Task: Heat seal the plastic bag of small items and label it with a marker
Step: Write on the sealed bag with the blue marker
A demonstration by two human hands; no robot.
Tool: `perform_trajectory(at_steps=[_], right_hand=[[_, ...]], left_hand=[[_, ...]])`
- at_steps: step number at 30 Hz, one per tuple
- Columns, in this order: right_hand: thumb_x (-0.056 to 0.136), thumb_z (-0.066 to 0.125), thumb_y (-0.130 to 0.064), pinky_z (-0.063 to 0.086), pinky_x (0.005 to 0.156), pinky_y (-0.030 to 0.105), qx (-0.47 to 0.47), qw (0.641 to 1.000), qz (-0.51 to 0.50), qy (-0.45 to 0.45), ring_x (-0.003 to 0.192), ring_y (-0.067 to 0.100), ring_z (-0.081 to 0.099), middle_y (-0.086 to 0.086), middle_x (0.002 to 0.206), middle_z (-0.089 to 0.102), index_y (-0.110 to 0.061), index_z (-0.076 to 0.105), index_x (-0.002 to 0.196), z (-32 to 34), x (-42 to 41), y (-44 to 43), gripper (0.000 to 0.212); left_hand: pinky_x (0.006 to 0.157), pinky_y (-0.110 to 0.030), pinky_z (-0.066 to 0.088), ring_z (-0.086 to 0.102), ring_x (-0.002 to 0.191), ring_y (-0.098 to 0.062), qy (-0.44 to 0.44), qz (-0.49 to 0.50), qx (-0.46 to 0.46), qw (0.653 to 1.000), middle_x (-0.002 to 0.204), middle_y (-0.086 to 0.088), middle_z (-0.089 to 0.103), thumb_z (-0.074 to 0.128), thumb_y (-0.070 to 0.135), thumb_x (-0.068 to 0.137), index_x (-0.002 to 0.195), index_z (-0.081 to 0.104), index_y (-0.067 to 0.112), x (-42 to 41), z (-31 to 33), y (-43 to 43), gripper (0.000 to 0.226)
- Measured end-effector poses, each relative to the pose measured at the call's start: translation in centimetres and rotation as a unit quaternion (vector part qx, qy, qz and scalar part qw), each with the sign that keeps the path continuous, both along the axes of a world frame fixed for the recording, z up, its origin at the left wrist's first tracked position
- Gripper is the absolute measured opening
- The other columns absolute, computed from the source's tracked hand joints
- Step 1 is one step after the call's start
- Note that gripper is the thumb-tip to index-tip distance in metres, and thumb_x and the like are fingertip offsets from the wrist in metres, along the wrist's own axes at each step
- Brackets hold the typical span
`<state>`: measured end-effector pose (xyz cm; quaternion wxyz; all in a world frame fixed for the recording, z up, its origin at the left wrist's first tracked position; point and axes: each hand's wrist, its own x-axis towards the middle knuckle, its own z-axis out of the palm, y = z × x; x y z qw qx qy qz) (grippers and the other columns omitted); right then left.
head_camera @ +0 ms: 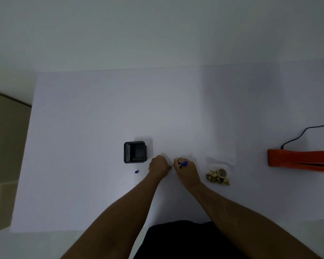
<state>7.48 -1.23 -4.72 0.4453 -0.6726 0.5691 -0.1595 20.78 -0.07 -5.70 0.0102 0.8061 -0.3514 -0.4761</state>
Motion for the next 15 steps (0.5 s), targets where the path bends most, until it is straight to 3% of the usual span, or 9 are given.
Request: perform_trajectory(at_steps=[4,7,12,15], right_hand=[[0.096,0.057,-0.021,0.039,0.054,0.023,0.002,0.999,0.048,-0.014,0.053,0.013,0.049,-0.001,0.060,0.053,-0.017,0.051,0.068,0.5,-0.5,0.0,0.028],[0.094,0.060,-0.030,0.040,0.052,0.013,0.026,0.997,0.068,-0.005,0.057,0.010,0.055,-0.004,0.065,0.060,-0.020,0.056,0.083,0.8,-0.9,0.1,0.016],[0.094,0.057,-0.038,0.042,0.053,0.020,0.053,0.997,0.060,-0.001,0.056,0.010,0.055,-0.001,0.065,0.060,-0.022,0.054,0.083,1.1,-1.0,0.2,0.020],[0.095,0.057,-0.038,0.043,0.054,0.022,0.052,0.997,0.056,-0.010,0.057,0.012,0.056,0.000,0.065,0.060,-0.022,0.052,0.079,1.3,-1.3,0.2,0.023]], left_hand=[[0.082,-0.042,0.057,0.067,0.087,-0.028,-0.018,-0.003,-0.012,1.000,0.094,-0.012,0.069,0.067,0.027,0.088,0.093,0.066,0.006,-0.3,0.3,0.5,0.022],[0.082,-0.041,0.055,0.065,0.082,-0.025,-0.033,-0.010,-0.049,0.998,0.086,-0.007,0.066,0.060,0.029,0.093,0.083,0.060,0.012,-0.7,1.3,1.6,0.019],[0.064,-0.023,0.048,0.058,0.066,-0.013,-0.018,0.085,-0.160,0.983,0.072,0.002,0.060,0.061,0.033,0.093,0.077,0.057,0.016,-0.7,3.0,4.4,0.024],[0.064,-0.021,0.049,0.060,0.072,-0.015,-0.079,0.115,-0.186,0.972,0.079,-0.001,0.062,0.060,0.034,0.094,0.084,0.058,0.015,0.6,3.6,6.5,0.022]])
